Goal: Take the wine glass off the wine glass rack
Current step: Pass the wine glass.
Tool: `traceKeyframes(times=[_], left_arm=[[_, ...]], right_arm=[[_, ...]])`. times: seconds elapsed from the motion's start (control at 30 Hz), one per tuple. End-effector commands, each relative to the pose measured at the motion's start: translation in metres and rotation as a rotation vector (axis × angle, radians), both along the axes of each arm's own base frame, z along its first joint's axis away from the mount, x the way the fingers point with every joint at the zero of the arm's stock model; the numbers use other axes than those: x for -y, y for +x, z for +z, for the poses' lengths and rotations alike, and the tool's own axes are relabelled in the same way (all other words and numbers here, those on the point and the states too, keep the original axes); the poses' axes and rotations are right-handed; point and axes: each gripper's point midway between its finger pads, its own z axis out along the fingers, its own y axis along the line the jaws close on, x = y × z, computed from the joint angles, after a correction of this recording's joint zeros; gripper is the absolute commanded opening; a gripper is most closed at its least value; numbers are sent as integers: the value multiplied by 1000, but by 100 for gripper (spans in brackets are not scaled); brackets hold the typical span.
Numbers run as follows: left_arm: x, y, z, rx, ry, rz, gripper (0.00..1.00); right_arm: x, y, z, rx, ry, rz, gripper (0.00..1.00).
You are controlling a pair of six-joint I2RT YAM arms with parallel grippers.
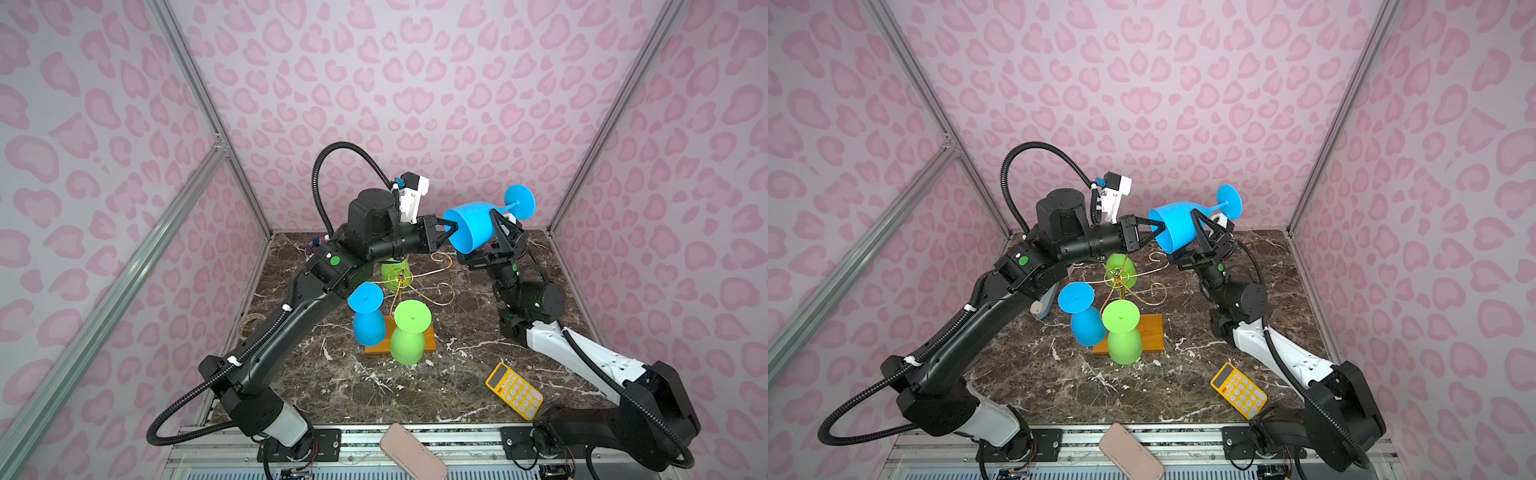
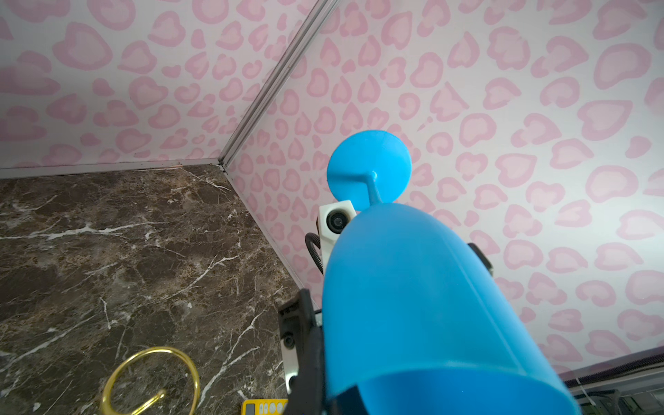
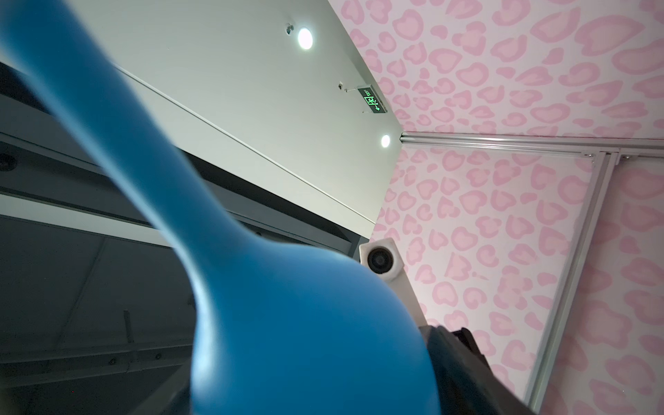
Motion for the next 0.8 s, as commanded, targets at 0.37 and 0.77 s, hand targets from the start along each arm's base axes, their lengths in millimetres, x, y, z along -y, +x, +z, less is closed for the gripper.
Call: traceKeyframes(times=[0.37,0.77], left_arm=[[-67,14,67,116,-123,134,4],[-191,42,71,45,-51,413,4]], right_arm=[[-4,-17,-22,-43,-291,-78,93],[79,-16,-50,-159,-645,-390,97]])
